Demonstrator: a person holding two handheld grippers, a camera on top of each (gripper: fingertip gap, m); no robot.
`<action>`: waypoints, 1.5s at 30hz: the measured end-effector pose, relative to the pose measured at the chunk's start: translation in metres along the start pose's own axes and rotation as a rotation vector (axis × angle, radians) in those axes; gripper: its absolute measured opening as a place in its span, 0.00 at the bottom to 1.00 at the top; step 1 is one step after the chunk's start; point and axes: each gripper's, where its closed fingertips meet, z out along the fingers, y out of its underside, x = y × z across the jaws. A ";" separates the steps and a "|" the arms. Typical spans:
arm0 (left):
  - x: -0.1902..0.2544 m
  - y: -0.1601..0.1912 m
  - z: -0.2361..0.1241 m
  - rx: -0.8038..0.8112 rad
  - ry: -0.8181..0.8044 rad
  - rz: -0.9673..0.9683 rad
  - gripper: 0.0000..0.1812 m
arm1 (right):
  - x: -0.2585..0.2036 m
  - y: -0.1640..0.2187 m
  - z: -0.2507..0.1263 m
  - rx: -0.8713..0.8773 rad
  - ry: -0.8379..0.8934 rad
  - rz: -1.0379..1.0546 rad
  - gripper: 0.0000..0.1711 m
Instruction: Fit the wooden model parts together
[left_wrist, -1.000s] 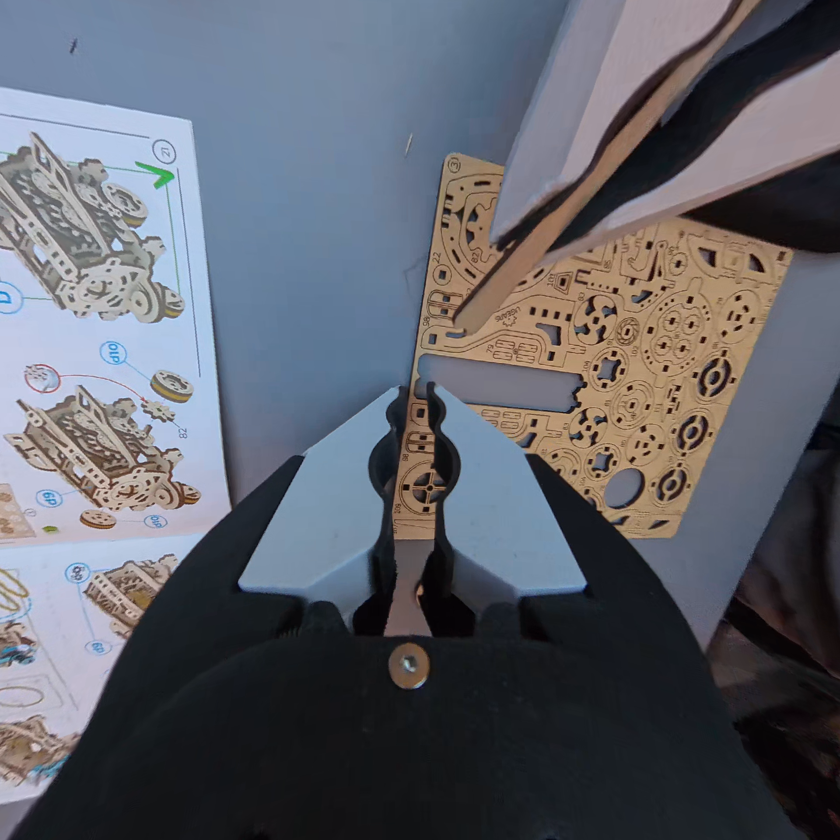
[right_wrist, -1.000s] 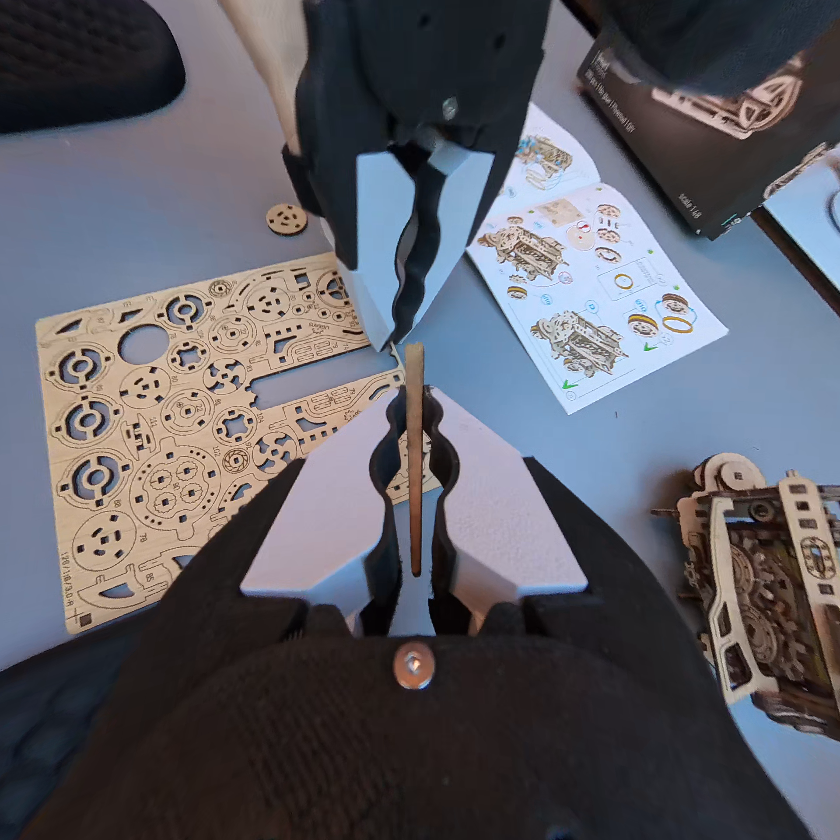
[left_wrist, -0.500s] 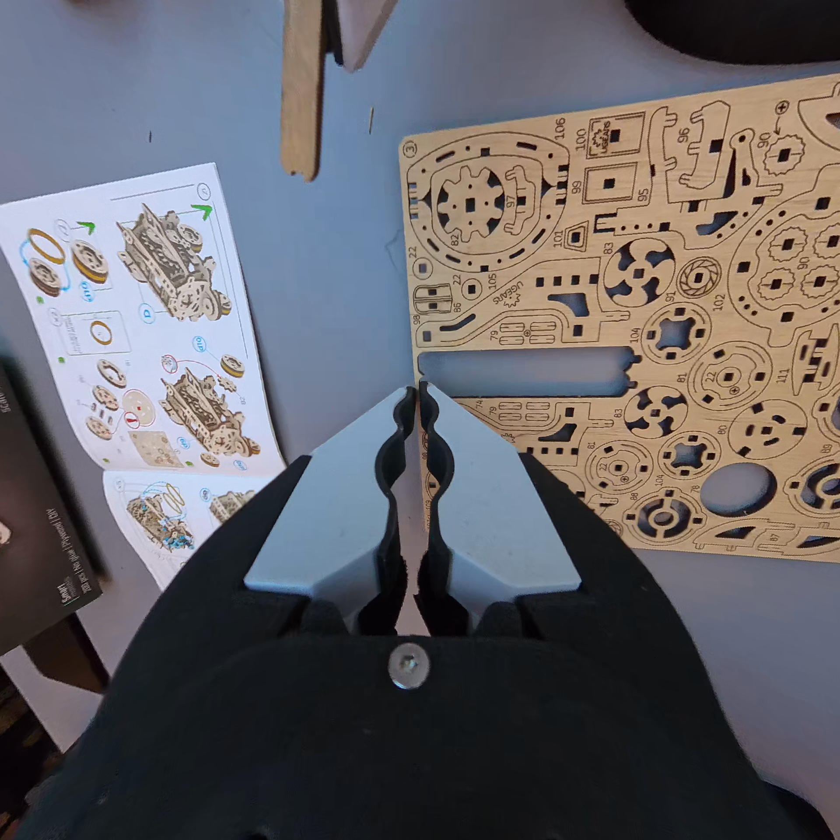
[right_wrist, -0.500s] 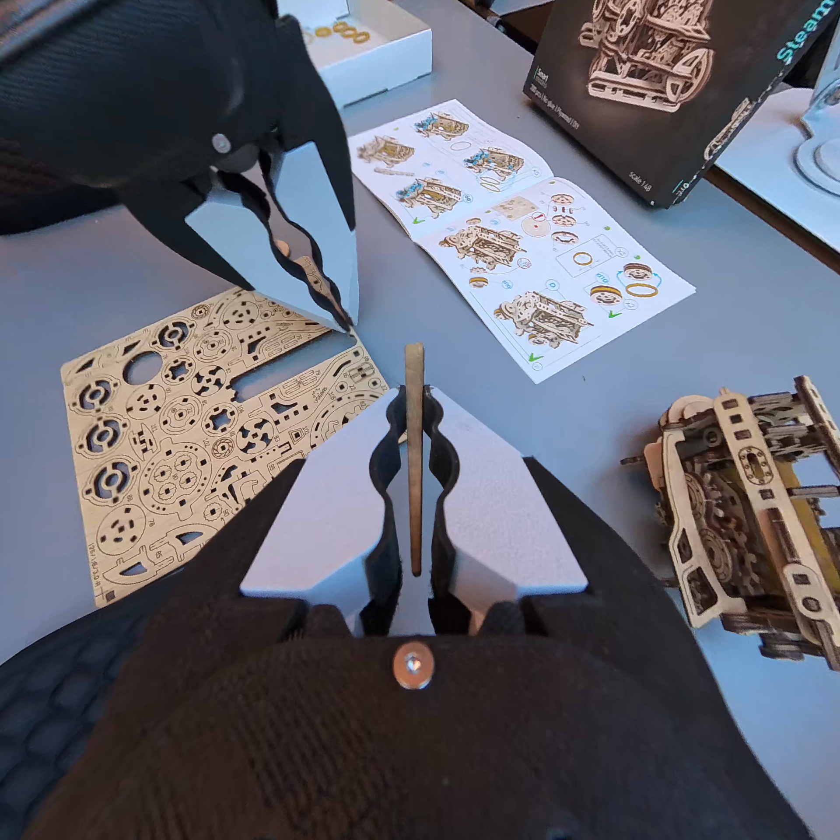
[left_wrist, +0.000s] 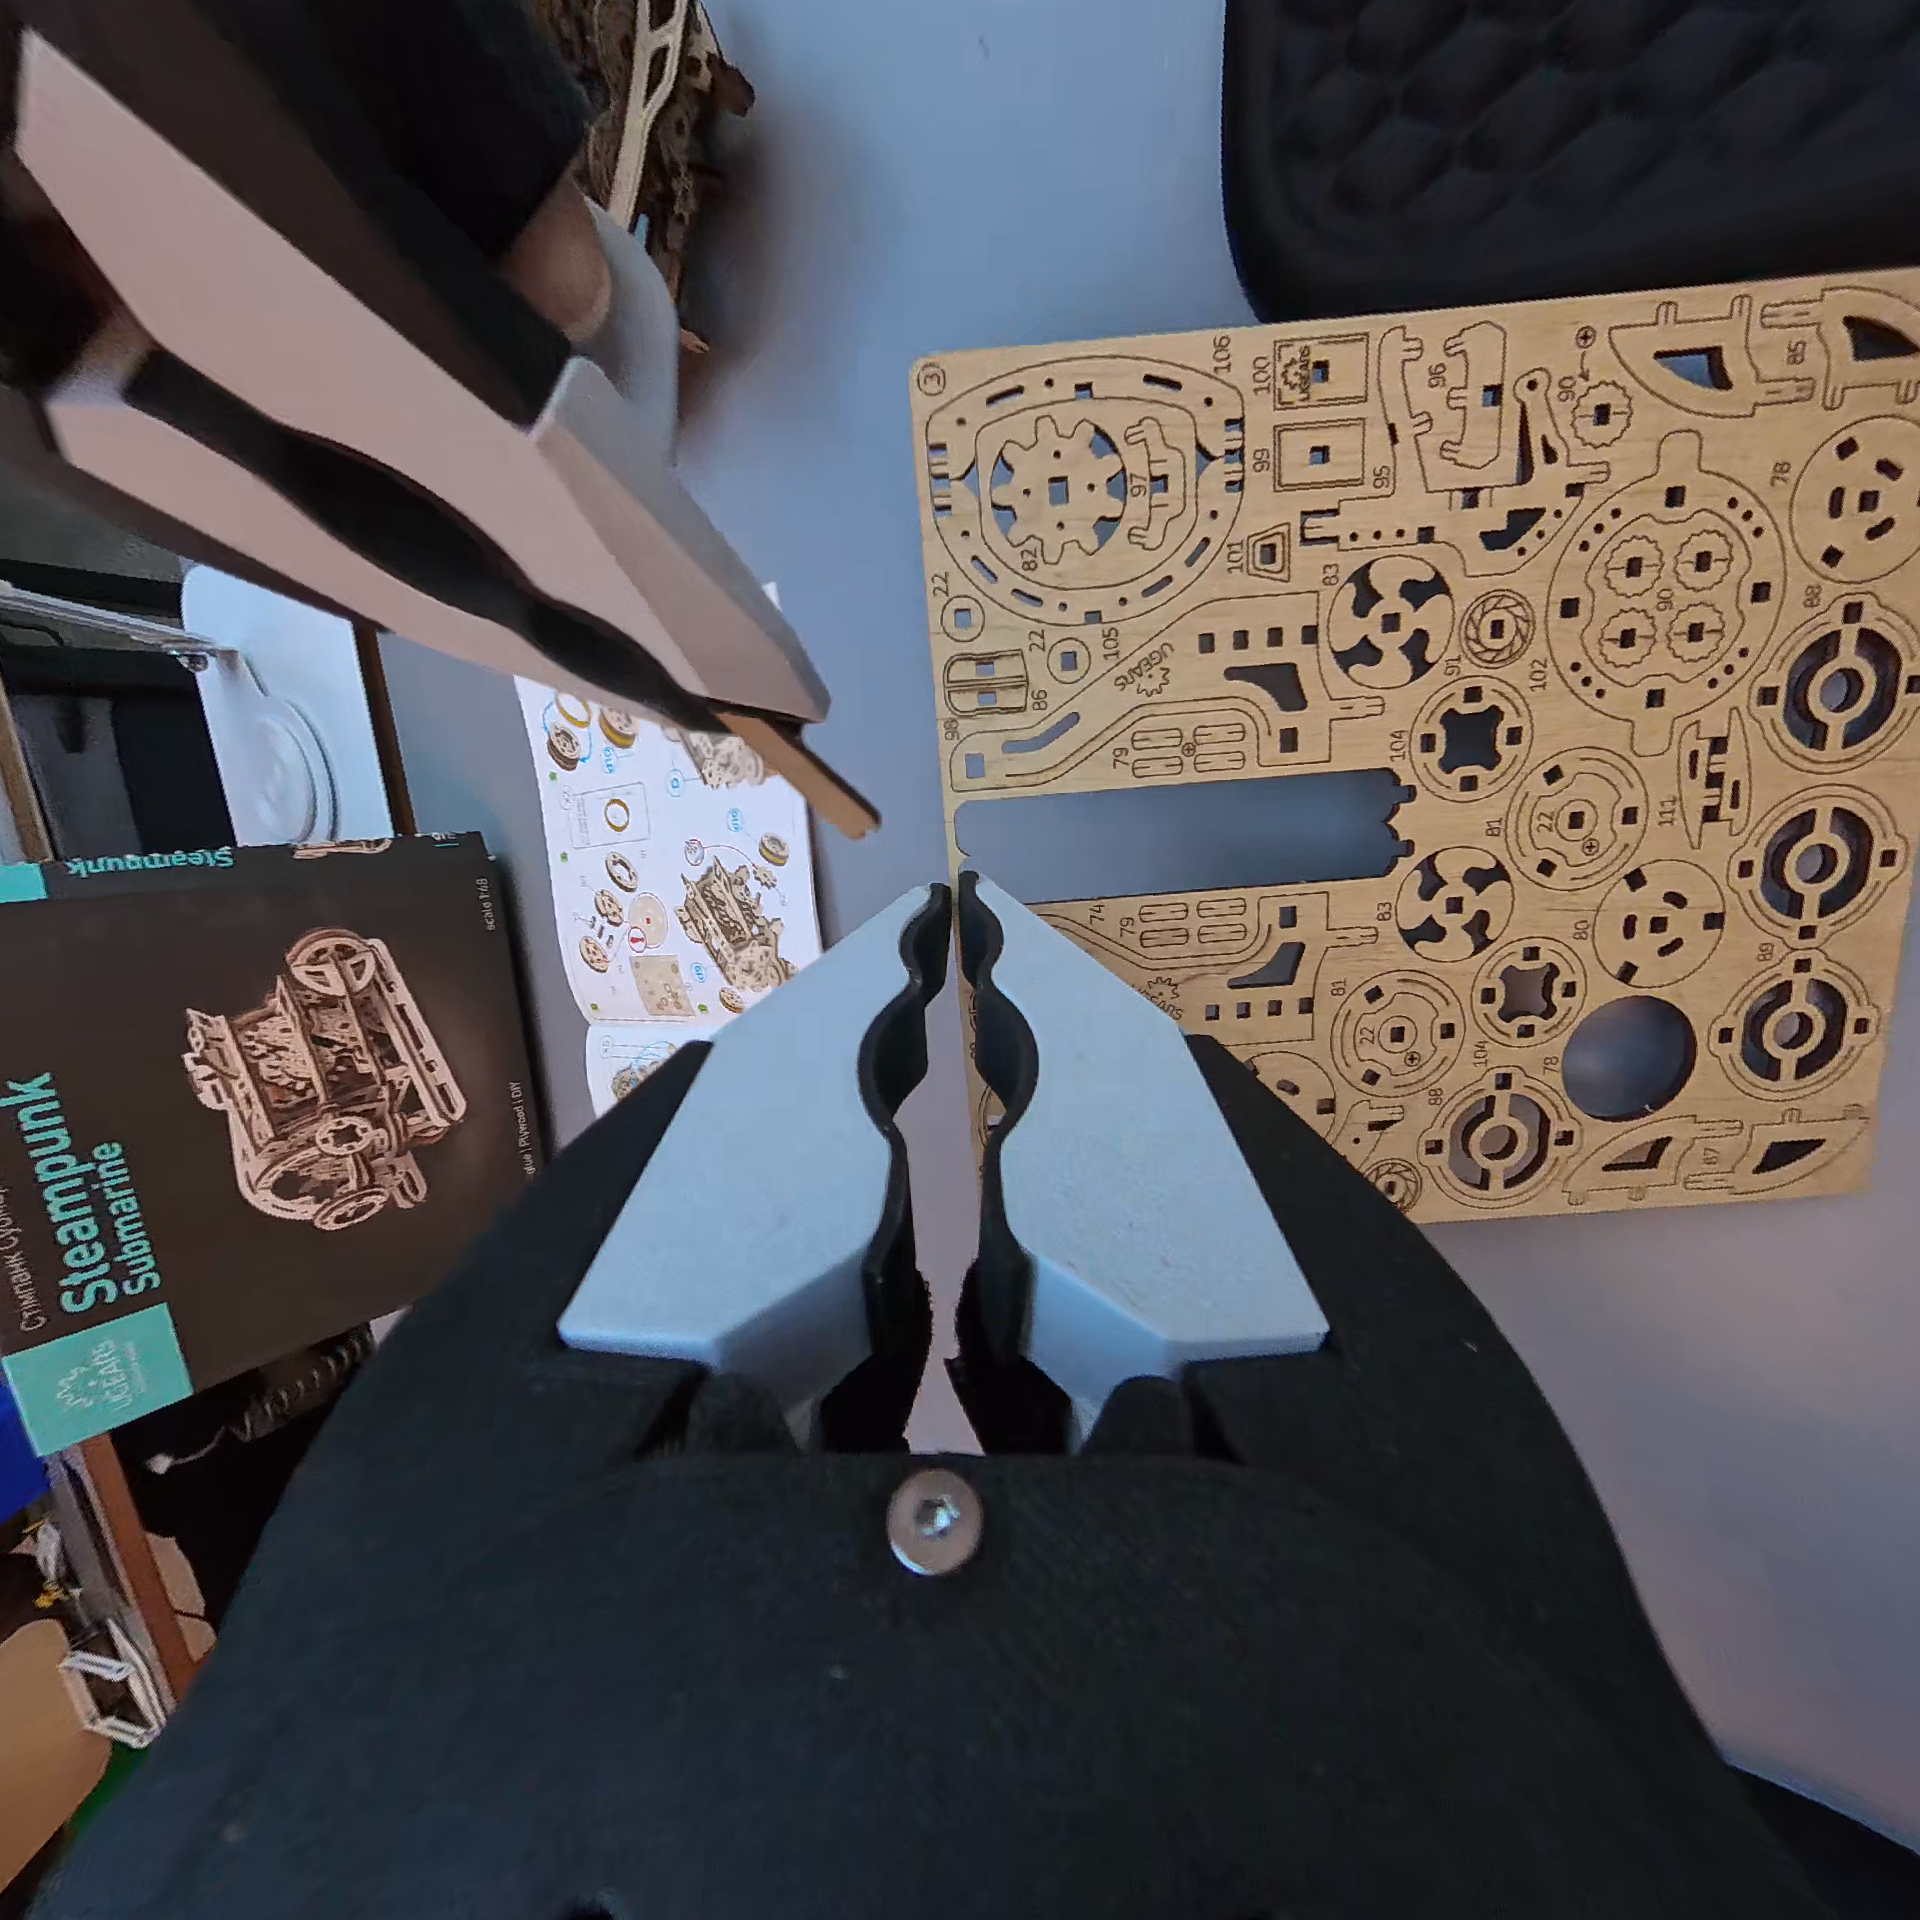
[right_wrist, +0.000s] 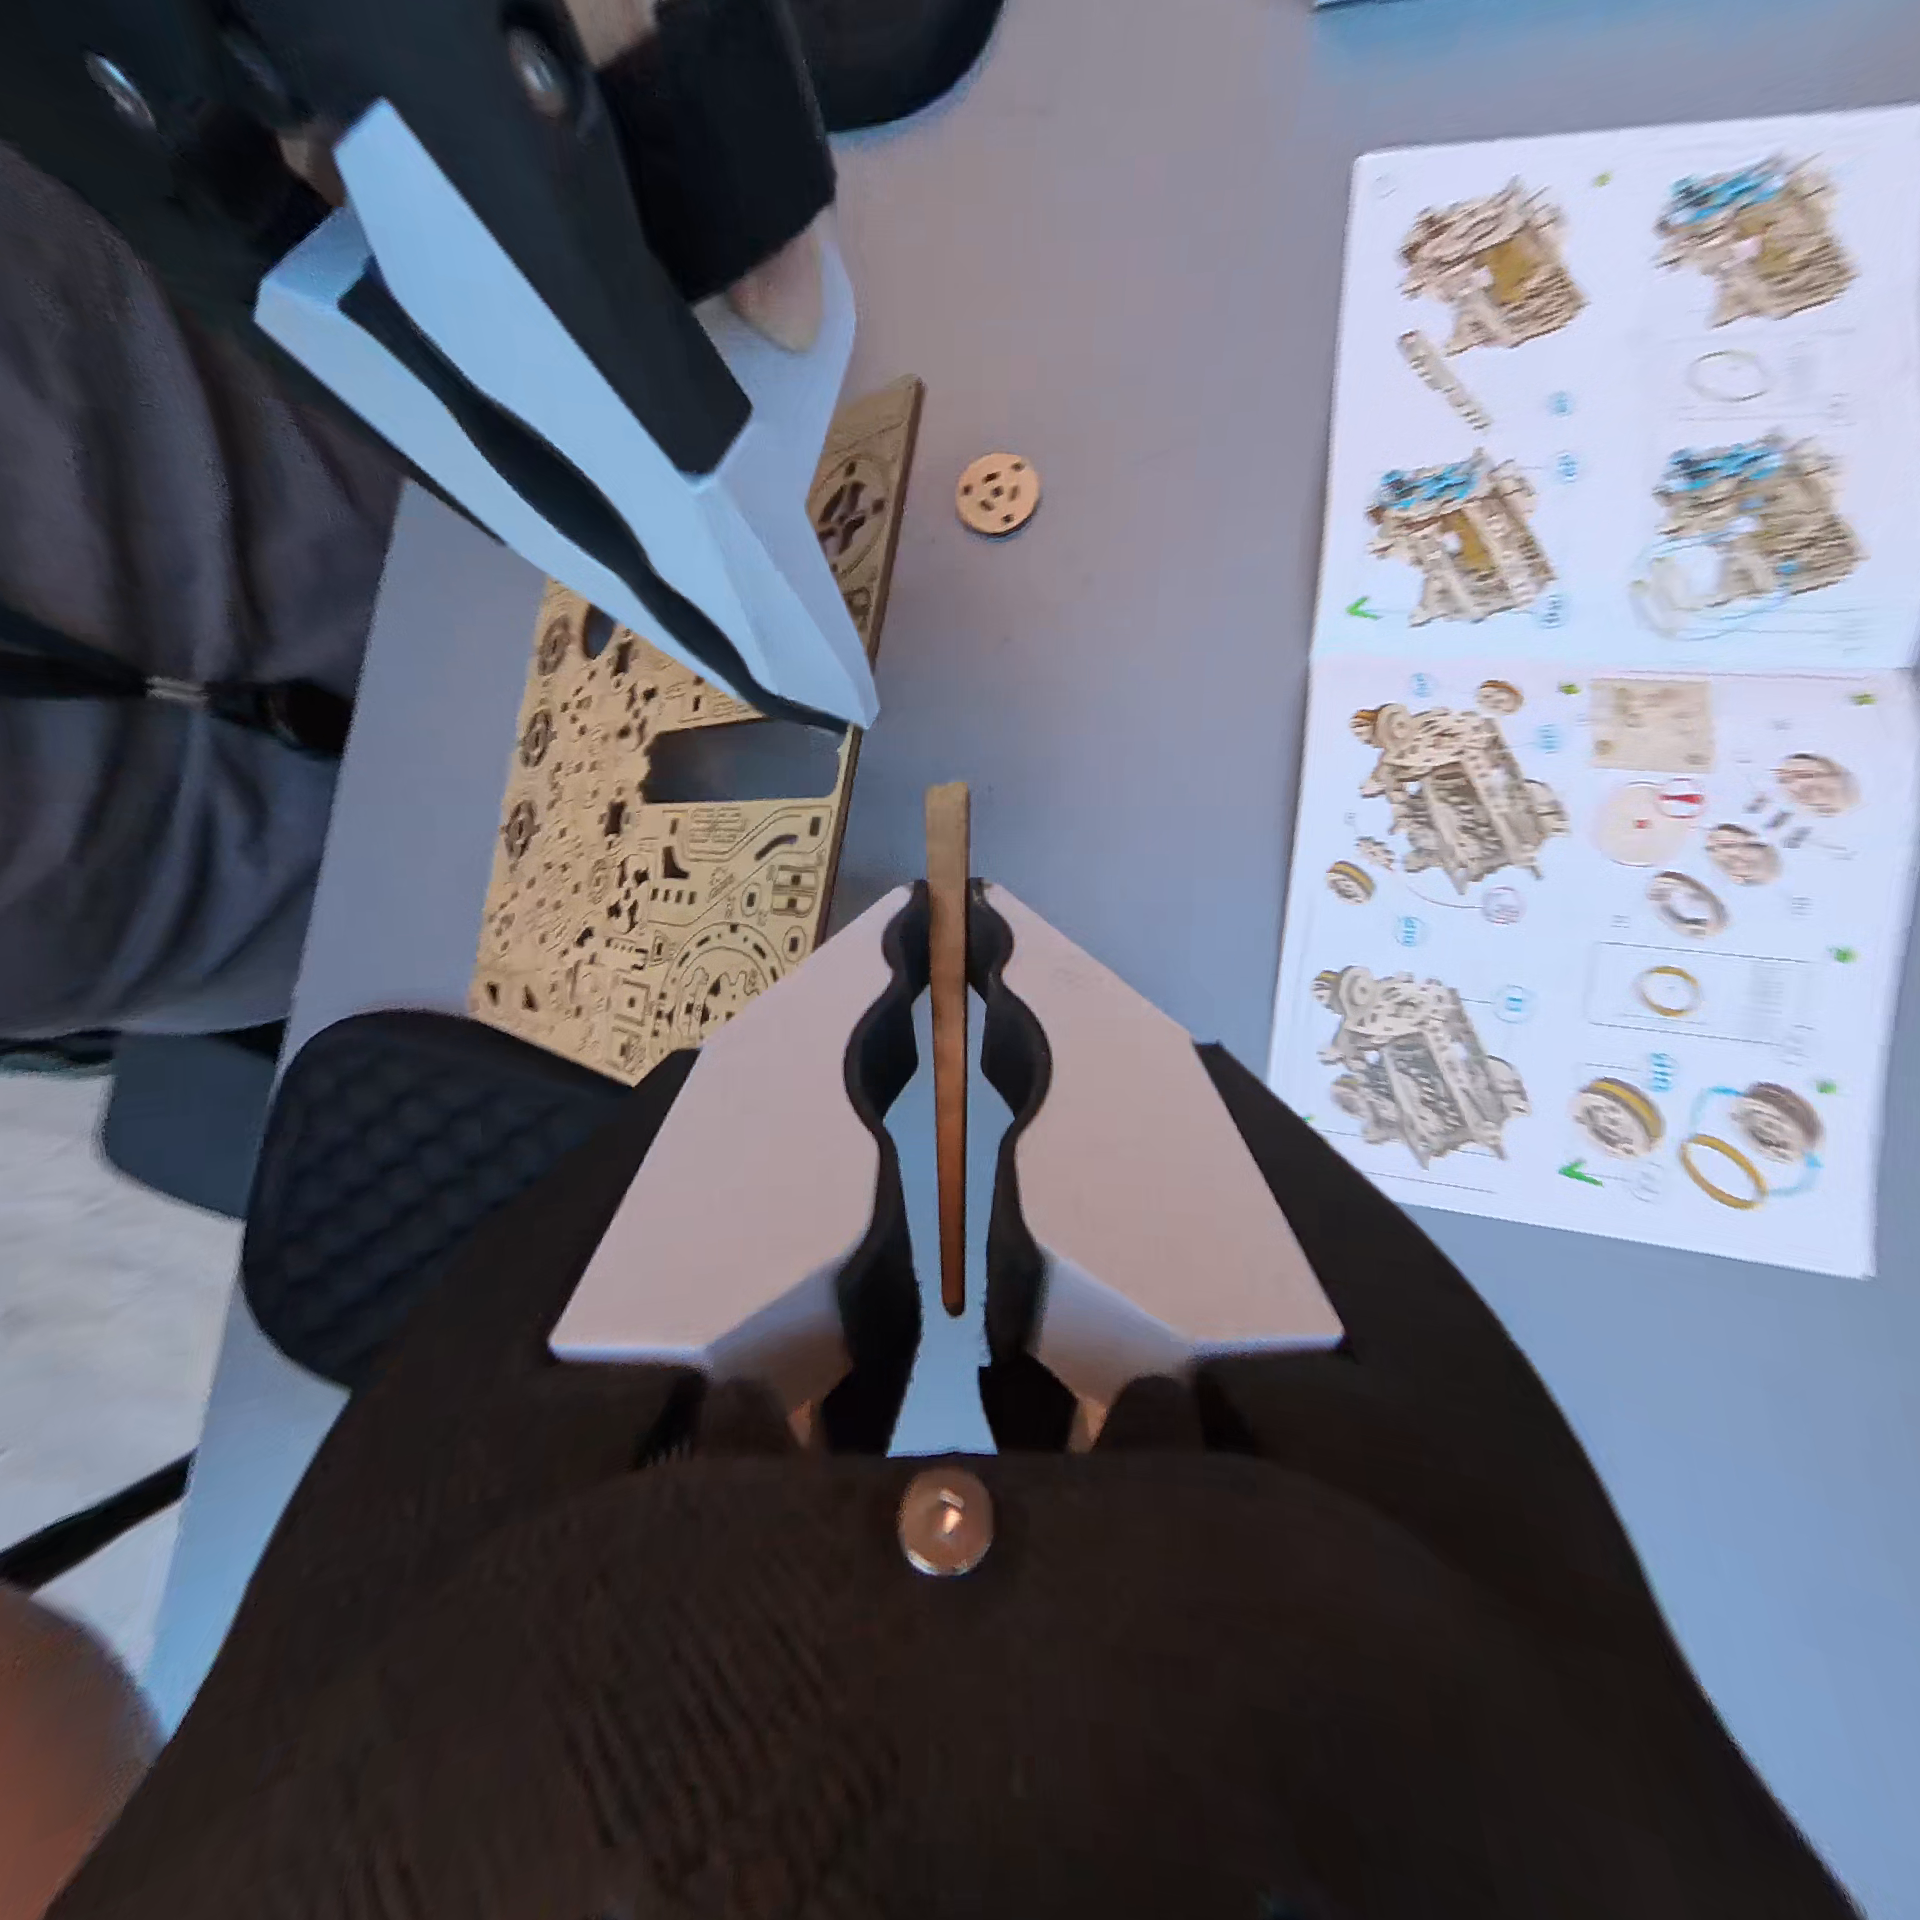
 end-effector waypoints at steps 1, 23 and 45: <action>-0.001 -0.002 -0.002 0.008 -0.006 0.002 0.00 | -0.004 0.003 0.003 -0.013 -0.069 0.012 0.03; -0.004 -0.012 -0.001 0.110 0.037 -0.153 0.17 | -0.030 0.010 0.028 0.117 -0.649 0.186 0.03; 0.055 0.030 -0.011 0.667 0.769 -1.125 0.30 | -0.034 0.008 0.031 0.116 -0.639 0.134 0.03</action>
